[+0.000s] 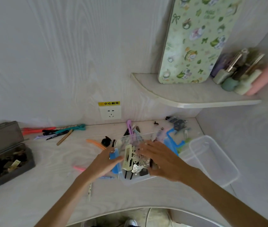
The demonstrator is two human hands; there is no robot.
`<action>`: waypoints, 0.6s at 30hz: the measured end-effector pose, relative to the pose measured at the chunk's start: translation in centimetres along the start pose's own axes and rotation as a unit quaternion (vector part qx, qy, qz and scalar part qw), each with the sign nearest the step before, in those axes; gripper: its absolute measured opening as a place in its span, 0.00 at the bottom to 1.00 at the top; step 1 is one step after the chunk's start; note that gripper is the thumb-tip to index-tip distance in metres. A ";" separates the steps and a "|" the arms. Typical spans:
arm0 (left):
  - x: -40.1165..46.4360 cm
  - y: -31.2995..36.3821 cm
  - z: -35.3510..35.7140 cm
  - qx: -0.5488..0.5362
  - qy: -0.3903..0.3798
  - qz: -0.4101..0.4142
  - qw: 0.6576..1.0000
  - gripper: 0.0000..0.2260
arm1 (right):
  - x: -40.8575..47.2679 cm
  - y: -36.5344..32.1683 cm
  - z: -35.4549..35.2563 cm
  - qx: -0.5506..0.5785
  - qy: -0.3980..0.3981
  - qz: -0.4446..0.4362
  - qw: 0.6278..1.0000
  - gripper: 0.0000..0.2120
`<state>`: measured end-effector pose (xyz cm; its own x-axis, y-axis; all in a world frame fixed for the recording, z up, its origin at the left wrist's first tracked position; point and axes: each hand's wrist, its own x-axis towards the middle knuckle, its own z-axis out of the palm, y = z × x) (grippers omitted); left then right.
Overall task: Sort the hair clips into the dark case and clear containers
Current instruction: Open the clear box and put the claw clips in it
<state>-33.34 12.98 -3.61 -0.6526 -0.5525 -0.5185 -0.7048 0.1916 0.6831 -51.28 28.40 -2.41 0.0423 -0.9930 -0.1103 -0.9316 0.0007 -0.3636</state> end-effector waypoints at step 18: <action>-1.0 0.3 0.7 -0.012 0.129 -0.021 0.991 0.32 | -1.1 12.9 -3.7 0.004 -0.050 0.398 0.916 0.30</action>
<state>-33.09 14.17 -3.29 -0.5286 -0.7488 -0.3999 -0.7202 0.1462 0.6782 -64.70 29.08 -3.53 -0.6154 -0.6625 -0.4270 -0.6797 0.7204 -0.1382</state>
